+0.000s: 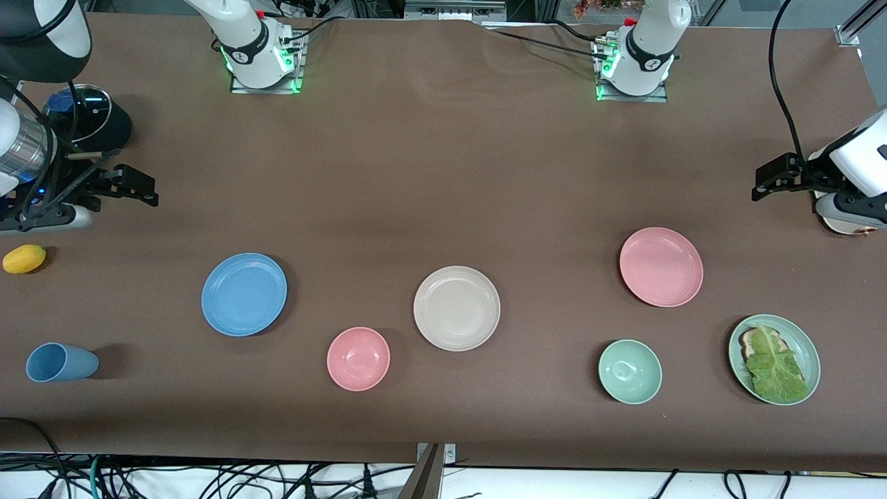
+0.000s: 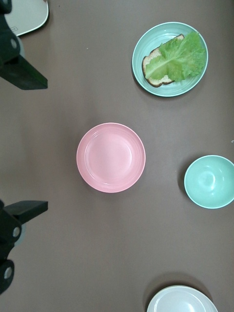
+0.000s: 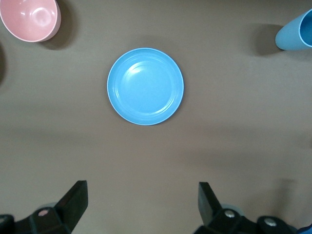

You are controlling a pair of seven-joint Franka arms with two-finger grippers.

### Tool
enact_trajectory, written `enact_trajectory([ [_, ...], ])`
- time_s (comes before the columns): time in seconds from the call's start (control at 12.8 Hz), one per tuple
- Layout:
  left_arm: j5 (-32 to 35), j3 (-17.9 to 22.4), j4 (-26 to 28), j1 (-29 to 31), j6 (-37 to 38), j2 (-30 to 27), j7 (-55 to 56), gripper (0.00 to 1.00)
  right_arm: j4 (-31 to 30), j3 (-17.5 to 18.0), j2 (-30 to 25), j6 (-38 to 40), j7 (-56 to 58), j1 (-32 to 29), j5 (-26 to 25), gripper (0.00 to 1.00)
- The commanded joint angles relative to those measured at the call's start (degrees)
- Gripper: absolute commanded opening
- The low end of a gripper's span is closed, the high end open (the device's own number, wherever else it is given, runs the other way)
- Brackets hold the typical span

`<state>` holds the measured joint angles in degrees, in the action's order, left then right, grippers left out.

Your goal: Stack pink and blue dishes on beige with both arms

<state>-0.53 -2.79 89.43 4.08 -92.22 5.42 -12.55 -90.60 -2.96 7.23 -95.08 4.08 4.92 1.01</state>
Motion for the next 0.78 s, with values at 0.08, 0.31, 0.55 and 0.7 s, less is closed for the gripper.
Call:
enact_trajectory([
  [0.08,-0.5,0.1,-0.8,-0.3,0.0,0.3,-0.5,1.0,-0.1,0.4,-0.5,0.0,-0.5,0.1,-0.3,1.0],
  [0.31,-0.5,0.1,-0.8,-0.4,0.0,0.6,-0.5,1.0,0.3,0.4,-0.3,0.0,-0.5,0.1,-0.3,1.0],
  [0.55,-0.5,0.1,-0.8,-0.4,0.1,0.6,-0.5,1.0,0.2,0.4,-0.3,0.3,-0.5,0.1,-0.4,1.0],
  [0.7,-0.5,0.1,-0.8,-0.4,0.0,0.6,-0.5,1.0,0.2,0.4,-0.4,-0.1,-0.4,0.1,-0.5,1.0],
])
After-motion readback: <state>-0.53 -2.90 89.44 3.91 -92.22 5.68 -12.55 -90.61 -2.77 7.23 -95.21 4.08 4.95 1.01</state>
